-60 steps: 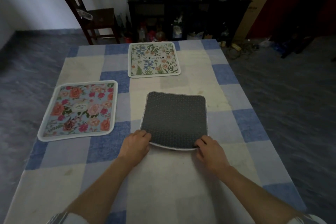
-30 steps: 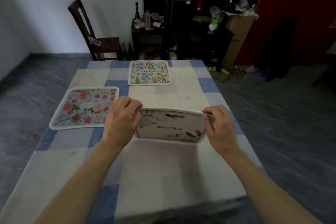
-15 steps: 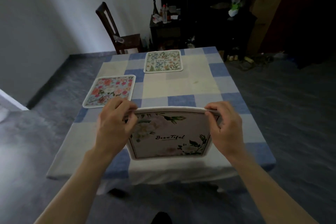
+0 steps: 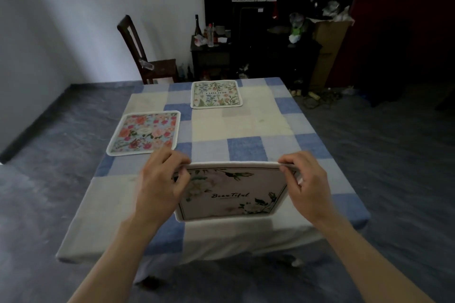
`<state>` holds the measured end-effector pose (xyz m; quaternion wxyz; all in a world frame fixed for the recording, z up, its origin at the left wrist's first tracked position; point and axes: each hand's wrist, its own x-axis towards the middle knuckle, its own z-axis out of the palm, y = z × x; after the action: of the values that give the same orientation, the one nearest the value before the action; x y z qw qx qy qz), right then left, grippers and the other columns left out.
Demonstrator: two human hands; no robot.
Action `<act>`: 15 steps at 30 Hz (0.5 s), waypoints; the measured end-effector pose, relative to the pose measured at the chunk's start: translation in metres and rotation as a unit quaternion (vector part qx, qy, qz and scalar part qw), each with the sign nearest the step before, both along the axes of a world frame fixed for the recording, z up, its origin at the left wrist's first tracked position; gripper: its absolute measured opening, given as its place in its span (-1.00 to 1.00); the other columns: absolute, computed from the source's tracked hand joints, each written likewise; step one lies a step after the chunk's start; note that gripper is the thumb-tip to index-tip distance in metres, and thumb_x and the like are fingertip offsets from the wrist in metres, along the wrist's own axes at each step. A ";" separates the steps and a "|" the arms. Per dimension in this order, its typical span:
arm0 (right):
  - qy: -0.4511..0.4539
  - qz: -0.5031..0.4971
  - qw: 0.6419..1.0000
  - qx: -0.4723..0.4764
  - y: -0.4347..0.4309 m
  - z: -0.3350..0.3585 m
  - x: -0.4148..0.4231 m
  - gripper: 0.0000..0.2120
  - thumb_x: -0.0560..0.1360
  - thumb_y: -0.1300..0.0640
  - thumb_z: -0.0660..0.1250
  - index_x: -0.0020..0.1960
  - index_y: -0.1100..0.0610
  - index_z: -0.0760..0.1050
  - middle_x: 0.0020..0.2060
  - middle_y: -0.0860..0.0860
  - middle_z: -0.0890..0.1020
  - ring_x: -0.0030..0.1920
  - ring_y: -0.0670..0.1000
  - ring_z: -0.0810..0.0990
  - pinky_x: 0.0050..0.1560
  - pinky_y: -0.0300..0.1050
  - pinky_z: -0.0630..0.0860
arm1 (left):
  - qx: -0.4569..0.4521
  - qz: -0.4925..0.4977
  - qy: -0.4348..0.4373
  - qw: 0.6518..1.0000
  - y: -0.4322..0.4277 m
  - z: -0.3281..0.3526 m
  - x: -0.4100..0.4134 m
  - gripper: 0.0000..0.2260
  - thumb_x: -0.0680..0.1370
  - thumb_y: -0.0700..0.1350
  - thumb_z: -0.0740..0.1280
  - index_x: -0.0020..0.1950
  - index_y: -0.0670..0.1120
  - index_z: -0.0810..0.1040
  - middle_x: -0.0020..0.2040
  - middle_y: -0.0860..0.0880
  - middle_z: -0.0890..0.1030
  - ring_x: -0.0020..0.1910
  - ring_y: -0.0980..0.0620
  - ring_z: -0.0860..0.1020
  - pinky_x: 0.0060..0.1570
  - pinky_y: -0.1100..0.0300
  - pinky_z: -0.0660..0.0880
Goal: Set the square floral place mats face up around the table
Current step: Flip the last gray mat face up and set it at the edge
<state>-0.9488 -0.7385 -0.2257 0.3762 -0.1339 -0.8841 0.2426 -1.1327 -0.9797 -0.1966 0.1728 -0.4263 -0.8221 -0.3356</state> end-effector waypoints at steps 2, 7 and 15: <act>-0.010 -0.002 1.000 -0.008 -0.005 -0.004 -0.001 -0.86 0.51 0.23 0.32 0.03 0.03 0.48 -0.08 -0.08 0.52 -0.02 -0.16 0.49 0.00 -0.35 0.41 | 0.007 0.006 -0.024 1.000 -0.005 -0.007 0.001 -0.87 0.44 -0.30 0.40 -0.10 -0.11 0.57 -0.14 0.00 0.51 -0.17 0.07 0.45 -0.19 0.21 0.40; -0.017 -0.006 1.000 -0.023 0.000 -0.014 -0.014 -0.85 0.51 0.22 0.33 0.04 0.04 0.49 -0.07 -0.08 0.53 -0.02 -0.15 0.50 0.00 -0.34 0.43 | -0.008 -0.008 -0.046 0.999 -0.006 -0.022 -0.012 -0.93 0.46 -0.20 0.32 -0.08 -0.08 0.57 -0.13 0.03 0.49 -0.15 0.06 0.45 -0.18 0.14 0.44; -0.004 -0.005 0.999 -0.045 0.043 -0.038 -0.069 -0.92 0.51 0.23 0.33 -0.03 0.08 0.53 -0.14 -0.07 0.51 -0.09 -0.07 0.51 -0.12 -0.20 0.47 | -0.029 0.029 -0.038 0.998 0.036 -0.045 -0.055 -0.91 0.45 -0.20 0.32 -0.08 -0.10 0.59 -0.15 0.02 0.49 -0.16 0.04 0.46 -0.18 0.21 0.38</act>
<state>-1.0175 -0.6952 -0.2636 0.3672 -0.1563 -0.8732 0.2799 -1.1877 -0.9437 -0.2411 0.1388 -0.3939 -0.8494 -0.3227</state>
